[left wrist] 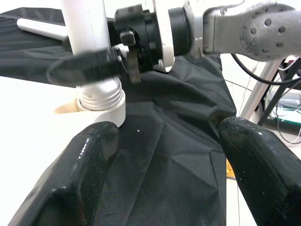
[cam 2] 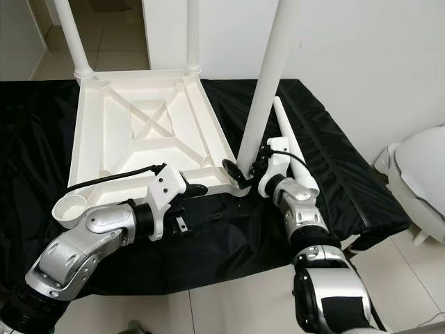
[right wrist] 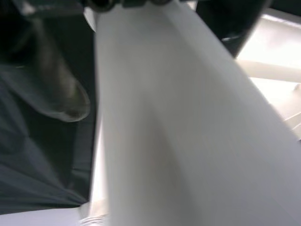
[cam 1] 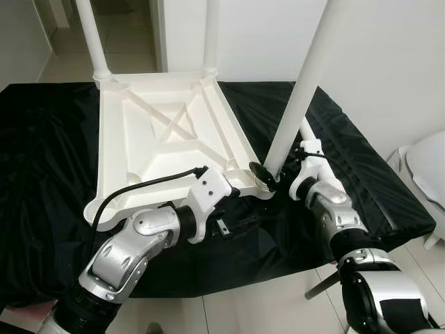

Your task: Building children table

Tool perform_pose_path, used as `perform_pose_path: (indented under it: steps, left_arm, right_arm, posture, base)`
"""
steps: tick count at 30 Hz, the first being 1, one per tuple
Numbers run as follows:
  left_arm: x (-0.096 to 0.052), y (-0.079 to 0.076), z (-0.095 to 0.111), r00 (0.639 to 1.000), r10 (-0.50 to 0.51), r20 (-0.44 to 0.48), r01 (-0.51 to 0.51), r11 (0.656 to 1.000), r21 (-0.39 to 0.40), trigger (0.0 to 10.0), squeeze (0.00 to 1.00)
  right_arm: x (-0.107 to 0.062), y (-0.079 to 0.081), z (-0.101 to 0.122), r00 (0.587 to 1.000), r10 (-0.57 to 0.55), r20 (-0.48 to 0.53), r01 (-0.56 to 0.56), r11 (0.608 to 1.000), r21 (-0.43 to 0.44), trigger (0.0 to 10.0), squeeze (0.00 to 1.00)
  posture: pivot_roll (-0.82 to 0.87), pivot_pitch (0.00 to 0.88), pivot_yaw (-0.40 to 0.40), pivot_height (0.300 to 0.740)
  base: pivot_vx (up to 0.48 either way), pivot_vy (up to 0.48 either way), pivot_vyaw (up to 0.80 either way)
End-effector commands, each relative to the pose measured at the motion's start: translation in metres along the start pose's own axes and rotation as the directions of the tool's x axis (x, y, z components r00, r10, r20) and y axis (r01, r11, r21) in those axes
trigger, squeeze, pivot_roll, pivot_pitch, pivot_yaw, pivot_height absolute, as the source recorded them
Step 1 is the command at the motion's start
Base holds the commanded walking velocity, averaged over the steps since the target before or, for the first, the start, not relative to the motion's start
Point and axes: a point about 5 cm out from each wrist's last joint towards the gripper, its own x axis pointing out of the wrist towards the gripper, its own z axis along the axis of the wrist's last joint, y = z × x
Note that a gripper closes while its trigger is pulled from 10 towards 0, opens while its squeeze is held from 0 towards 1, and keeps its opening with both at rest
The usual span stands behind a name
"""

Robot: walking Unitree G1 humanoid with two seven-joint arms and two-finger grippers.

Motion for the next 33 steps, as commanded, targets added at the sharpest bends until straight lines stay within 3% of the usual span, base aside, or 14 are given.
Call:
perform_pose_path:
  steps: [1, 3, 4, 12, 18, 21, 23, 26, 32, 33]
  left_arm:
    - [0.0, -0.002, 0.004, 1.0, -0.011, 0.007, 0.011, 1.0, 0.004, 10.0, 0.0]
    - [0.0, -0.002, 0.004, 1.0, -0.011, 0.007, 0.011, 1.0, 0.004, 10.0, 0.0]
    - [0.0, -0.002, 0.004, 1.0, -0.01, 0.008, 0.01, 1.0, 0.004, 10.0, 0.0]
    - [0.0, 0.0, 0.005, 1.0, -0.001, 0.009, 0.001, 1.0, 0.009, 10.0, 0.0]
    - [0.0, 0.001, 0.006, 1.0, 0.001, 0.011, -0.002, 1.0, 0.014, 10.0, 0.0]
    - [0.001, 0.003, 0.006, 1.0, 0.001, 0.012, -0.001, 1.0, 0.014, 10.0, 0.0]
    - [0.001, 0.003, 0.006, 1.0, 0.001, 0.012, -0.001, 1.0, 0.014, 10.0, 0.0]
    - [0.003, 0.004, 0.006, 1.0, 0.001, 0.014, -0.001, 1.0, 0.017, 10.0, 0.0]
    - [0.004, 0.004, 0.007, 1.0, 0.001, 0.016, -0.001, 1.0, 0.018, 10.0, 0.0]
    - [0.005, 0.004, 0.007, 1.0, 0.0, 0.018, 0.0, 1.0, 0.019, 10.0, 0.0]
  right_arm:
    - [-0.001, -0.001, -0.003, 0.999, 0.038, -0.029, -0.039, 0.999, -0.019, 4.4, 0.0]
    - [-0.001, -0.001, -0.004, 0.998, 0.052, -0.036, -0.053, 0.998, -0.025, 4.4, 0.0]
    - [-0.001, -0.002, -0.004, 0.997, 0.06, -0.038, -0.061, 0.998, -0.025, 0.0, 0.0]
    - [-0.004, -0.003, -0.013, 0.99, 0.109, -0.088, -0.109, 0.994, 0.001, 0.0, 0.0]
    - [-0.008, -0.005, -0.019, 0.993, 0.068, -0.097, -0.065, 0.997, 0.034, 0.0, 0.0]
    - [-0.009, -0.009, -0.022, 0.994, -0.029, -0.104, 0.034, 0.998, 0.05, 0.0, 0.0]
    - [-0.009, -0.009, -0.022, 0.994, -0.029, -0.104, 0.034, 0.998, 0.05, 0.0, 0.0]
    - [-0.009, -0.01, -0.02, 0.987, -0.144, -0.073, 0.149, 0.986, 0.073, 0.0, 0.0]
    - [-0.01, -0.01, -0.02, 0.983, -0.174, -0.062, 0.179, 0.98, 0.085, 0.0, 0.0]
    - [-0.01, -0.009, -0.019, 0.972, -0.226, -0.059, 0.231, 0.968, 0.101, 0.0, 0.0]
  posture:
    - [-0.01, 0.031, -0.074, 0.74]
    - [0.0, 0.032, -0.074, 0.74]
    - [0.0, 0.032, -0.075, 0.74]
    - [0.0, 0.032, -0.078, 0.74]
    - [-0.01, 0.028, -0.079, 0.74]
    - [-0.02, 0.025, -0.079, 0.74]
    - [-0.02, 0.025, -0.079, 0.74]
    - [-0.03, 0.026, -0.08, 0.74]
    - [-0.03, 0.025, -0.081, 0.74]
    - [-0.04, 0.02, -0.082, 0.74]
  base:
    - [0.0, 0.0, 0.0]
    - [0.0, 0.0, 0.0]
    - [0.0, 0.0, 0.0]
    - [0.0, 0.0, 0.0]
    - [0.0, 0.0, 0.0]
    - [0.0, 0.0, 0.0]
    - [0.0, 0.0, 0.0]
    - [0.0, 0.0, 0.0]
    - [0.0, 0.0, 0.0]
    - [0.0, 0.0, 0.0]
